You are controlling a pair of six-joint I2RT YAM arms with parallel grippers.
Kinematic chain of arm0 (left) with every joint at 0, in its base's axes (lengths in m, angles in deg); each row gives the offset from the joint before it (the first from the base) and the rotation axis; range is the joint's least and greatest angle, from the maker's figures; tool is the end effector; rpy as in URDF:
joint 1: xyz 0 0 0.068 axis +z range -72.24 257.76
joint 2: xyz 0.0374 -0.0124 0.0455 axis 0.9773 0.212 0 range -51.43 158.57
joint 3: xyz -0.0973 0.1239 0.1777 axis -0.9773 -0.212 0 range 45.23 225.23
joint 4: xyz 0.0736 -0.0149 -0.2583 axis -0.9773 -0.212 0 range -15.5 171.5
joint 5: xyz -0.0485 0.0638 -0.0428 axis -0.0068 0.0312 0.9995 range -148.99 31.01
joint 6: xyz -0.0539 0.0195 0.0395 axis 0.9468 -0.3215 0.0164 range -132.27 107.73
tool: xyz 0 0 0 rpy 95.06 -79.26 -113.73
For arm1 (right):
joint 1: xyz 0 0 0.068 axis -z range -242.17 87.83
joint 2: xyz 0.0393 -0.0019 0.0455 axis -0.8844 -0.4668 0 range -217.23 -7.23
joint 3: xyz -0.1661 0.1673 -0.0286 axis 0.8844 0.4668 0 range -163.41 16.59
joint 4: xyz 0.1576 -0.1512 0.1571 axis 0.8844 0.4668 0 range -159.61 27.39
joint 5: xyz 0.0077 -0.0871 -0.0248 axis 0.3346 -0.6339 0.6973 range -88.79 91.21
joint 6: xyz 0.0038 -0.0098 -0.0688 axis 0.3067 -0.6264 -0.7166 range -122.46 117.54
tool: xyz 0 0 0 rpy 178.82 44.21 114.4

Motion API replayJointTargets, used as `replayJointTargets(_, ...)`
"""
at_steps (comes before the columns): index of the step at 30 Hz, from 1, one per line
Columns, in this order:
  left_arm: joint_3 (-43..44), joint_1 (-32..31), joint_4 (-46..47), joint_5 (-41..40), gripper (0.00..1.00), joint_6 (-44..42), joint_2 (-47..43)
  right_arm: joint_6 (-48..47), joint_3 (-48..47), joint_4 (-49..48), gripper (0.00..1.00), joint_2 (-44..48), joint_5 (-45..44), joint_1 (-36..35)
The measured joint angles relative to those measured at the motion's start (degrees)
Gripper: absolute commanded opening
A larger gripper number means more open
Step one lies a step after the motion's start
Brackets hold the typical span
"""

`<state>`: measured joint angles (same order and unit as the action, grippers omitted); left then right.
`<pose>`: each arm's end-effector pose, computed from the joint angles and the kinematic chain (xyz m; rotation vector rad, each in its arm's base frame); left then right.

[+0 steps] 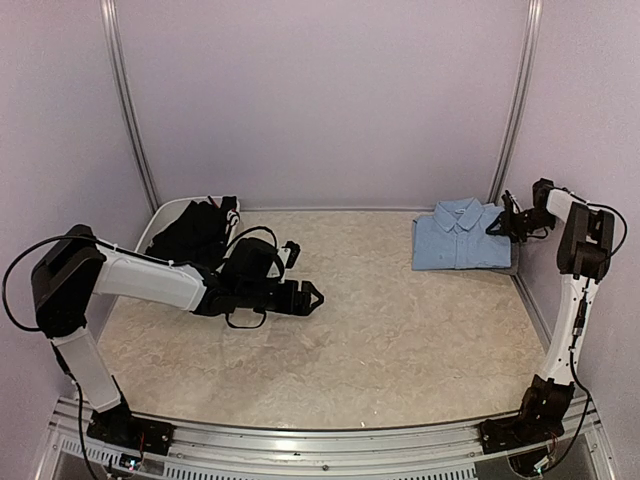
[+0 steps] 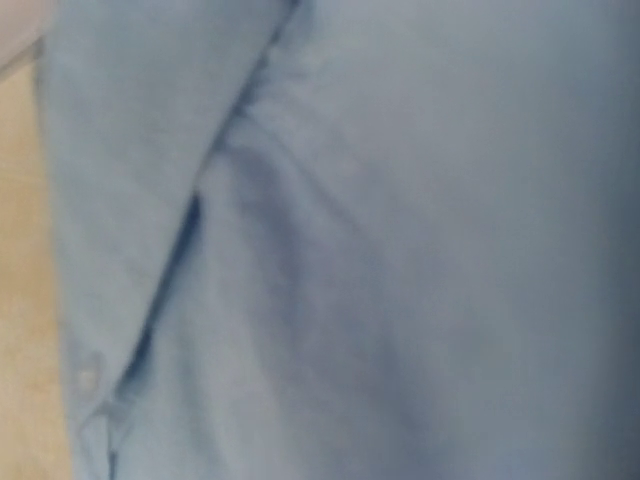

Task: Fold and stack the long sleeve shirts
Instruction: Place the square-folded shirt on the square-folded shirt.

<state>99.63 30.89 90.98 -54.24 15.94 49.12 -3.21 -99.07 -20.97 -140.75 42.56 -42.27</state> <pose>0.2596 -0.2840 0.1181 0.4261 2.2934 -0.7901 0.4662 -0.1290 0.1510 0.2219 2.4925 0.8332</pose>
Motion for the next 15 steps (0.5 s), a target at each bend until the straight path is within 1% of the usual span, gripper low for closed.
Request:
replayJointTargets(3, 0.2, -0.2, -0.1, 0.1, 0.85, 0.0, 0.0, 0.2, 0.4, -0.2, 0.49, 0.0, -4.1, 0.0)
replayJointTargets(5, 0.2, -0.2, -0.2, 0.2, 0.85, 0.0, 0.0, 0.7, 1.2, -0.7, 0.53, 0.3, -6.8, 0.1)
replayJointTargets(10, 0.2, -0.2, -0.5, 0.2, 0.86, 0.0, 0.0, 2.2, 3.1, -0.9, 0.56, 2.4, -13.7, 0.1)
replayJointTargets(15, 0.2, -0.2, -1.4, -0.1, 0.86, -0.3, 0.0, 3.3, 4.5, -1.7, 0.56, 7.1, -21.1, 0.3)
